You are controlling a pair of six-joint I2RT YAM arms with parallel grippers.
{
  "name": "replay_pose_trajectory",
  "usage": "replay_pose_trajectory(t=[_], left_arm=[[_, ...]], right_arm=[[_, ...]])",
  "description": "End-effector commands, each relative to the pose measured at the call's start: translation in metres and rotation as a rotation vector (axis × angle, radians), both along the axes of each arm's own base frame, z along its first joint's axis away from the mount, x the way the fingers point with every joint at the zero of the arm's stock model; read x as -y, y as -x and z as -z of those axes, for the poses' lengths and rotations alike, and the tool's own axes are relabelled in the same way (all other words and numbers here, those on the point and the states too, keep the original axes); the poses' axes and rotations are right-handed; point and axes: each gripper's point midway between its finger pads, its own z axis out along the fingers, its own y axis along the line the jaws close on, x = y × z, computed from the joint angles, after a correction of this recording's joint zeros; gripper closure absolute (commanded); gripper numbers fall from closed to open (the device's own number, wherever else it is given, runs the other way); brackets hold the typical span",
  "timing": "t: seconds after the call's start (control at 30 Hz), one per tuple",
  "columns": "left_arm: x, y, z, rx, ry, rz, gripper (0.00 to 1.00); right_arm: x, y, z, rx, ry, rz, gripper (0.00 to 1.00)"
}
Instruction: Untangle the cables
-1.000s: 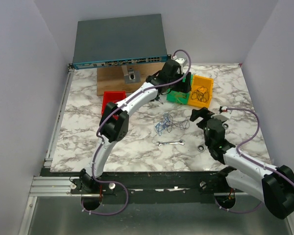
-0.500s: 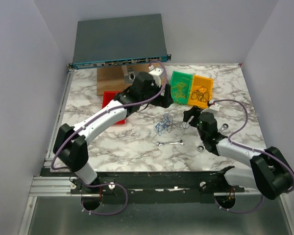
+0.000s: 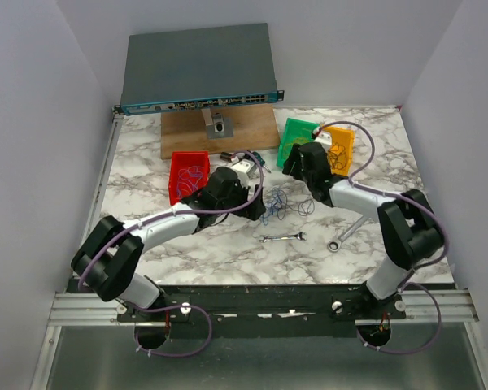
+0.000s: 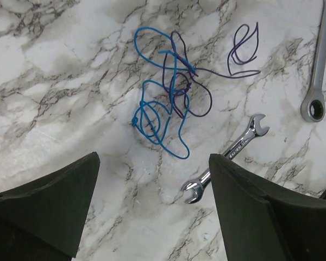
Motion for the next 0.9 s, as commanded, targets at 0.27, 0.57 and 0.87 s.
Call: replay_pose_trajectory(t=[0.27, 0.57, 0.87], left_arm=[[0.004, -0.017, -0.060, 0.205, 0.133, -0.039, 0.17], [0.003, -0.019, -0.059, 0.208, 0.126, -0.046, 0.17], [0.006, -0.019, -0.058, 0.201, 0.124, -0.032, 0.17]], right_arm=[[0.010, -0.029, 0.055, -0.158, 0.181, 0.094, 0.46], [0.008, -0.041, 0.044, -0.132, 0.193, 0.104, 0.93], [0.016, -0.064, -0.006, -0.051, 0.167, 0.140, 0.99]])
